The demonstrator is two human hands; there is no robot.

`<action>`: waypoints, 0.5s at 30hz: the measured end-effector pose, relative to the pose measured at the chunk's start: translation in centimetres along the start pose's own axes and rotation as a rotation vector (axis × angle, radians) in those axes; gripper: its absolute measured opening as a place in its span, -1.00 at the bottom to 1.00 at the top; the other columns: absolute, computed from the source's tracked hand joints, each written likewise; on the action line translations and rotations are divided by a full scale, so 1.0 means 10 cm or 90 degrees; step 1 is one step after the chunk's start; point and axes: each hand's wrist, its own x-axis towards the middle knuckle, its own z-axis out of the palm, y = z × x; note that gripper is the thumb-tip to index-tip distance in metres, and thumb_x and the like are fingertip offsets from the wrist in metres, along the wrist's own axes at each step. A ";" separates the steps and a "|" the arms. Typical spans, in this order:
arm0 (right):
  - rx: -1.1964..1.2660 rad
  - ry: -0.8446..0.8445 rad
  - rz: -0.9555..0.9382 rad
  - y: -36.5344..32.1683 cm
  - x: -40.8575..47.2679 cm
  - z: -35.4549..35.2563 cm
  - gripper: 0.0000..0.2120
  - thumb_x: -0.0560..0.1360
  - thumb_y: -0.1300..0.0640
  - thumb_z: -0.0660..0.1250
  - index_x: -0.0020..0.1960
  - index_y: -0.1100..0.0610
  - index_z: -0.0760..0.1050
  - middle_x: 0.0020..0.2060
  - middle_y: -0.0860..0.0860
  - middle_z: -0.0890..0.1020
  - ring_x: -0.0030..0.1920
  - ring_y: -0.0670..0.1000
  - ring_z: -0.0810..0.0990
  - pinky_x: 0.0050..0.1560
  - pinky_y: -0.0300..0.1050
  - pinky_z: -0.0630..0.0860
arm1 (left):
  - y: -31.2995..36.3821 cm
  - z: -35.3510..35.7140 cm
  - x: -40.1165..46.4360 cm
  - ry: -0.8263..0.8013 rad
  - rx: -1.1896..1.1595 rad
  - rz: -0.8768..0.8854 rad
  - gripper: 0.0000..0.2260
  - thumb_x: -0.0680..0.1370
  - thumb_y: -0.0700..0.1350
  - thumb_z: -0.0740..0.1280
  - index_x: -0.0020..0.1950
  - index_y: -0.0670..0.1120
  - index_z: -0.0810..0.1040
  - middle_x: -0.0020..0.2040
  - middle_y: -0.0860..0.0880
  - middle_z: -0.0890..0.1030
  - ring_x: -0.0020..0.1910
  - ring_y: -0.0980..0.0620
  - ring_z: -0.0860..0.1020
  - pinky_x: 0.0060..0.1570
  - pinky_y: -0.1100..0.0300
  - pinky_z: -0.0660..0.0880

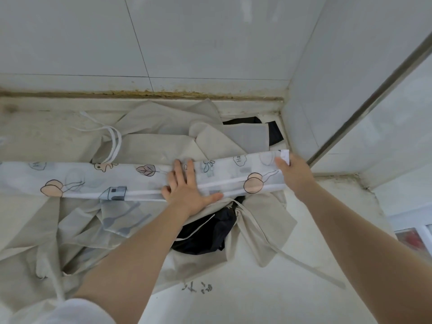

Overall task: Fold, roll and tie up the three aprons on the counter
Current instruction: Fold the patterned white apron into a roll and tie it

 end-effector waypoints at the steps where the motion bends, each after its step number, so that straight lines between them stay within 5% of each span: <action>1: 0.006 0.000 0.036 0.00 -0.01 0.05 -0.73 0.61 0.01 0.14 0.10 0.23 0.36 -0.08 0.11 0.42 -0.05 0.10 0.39 -0.06 -0.08 0.31 | 0.01 0.00 0.01 -0.005 0.011 -0.001 0.12 0.24 0.53 0.22 0.45 0.11 -0.45 0.47 -0.01 -0.43 0.50 -0.12 -0.22 0.39 -0.18 -0.01; 4: 0.090 -0.030 0.143 0.03 -0.02 0.11 -0.45 0.58 -0.12 0.13 0.44 0.13 0.10 0.22 0.13 0.41 0.17 0.17 0.41 0.23 0.04 0.37 | 0.06 -0.02 0.01 -0.001 0.068 0.016 0.09 0.26 0.52 0.20 0.44 0.12 -0.45 0.46 -0.03 -0.45 0.49 -0.18 -0.19 0.39 -0.20 0.00; 7: 0.179 -0.055 0.148 0.05 -0.01 0.09 -0.36 0.56 -0.16 0.17 0.52 0.05 0.03 0.42 0.10 0.28 0.37 0.15 0.30 0.36 0.02 0.25 | 0.12 -0.09 0.05 0.047 0.142 0.112 0.06 0.31 0.45 0.26 0.48 0.09 -0.39 0.48 -0.02 -0.41 0.50 -0.16 -0.25 0.40 -0.23 -0.18; 10: 0.217 -0.044 0.017 0.09 -0.02 0.07 -0.56 0.58 0.03 0.22 0.42 -0.05 0.22 0.21 0.00 0.43 0.19 0.03 0.41 0.18 -0.14 0.34 | 0.20 -0.18 0.17 0.046 0.087 0.276 -0.13 0.41 0.26 0.34 0.53 -0.02 -0.05 0.54 -0.03 -0.04 0.52 -0.05 -0.13 0.43 -0.11 -0.25; 12: 0.229 -0.048 -0.048 0.10 -0.04 0.05 -0.66 0.59 0.12 0.19 0.34 -0.06 0.31 0.06 -0.09 0.46 0.08 -0.03 0.45 0.06 -0.22 0.39 | 0.29 -0.20 0.24 0.040 0.009 0.332 -0.43 0.55 0.14 0.24 0.46 -0.09 0.17 0.44 -0.11 0.27 0.46 -0.05 0.15 0.44 0.02 -0.09; 15: 0.239 -0.061 -0.079 0.10 -0.07 0.02 -0.74 0.61 0.14 0.15 0.25 -0.12 0.34 0.05 -0.24 0.46 0.04 -0.21 0.45 0.06 -0.37 0.37 | 0.39 -0.24 0.33 0.055 -0.059 0.324 -0.69 0.64 0.02 0.09 0.22 -0.16 0.42 0.15 -0.16 0.53 0.19 -0.15 0.44 0.20 0.09 0.25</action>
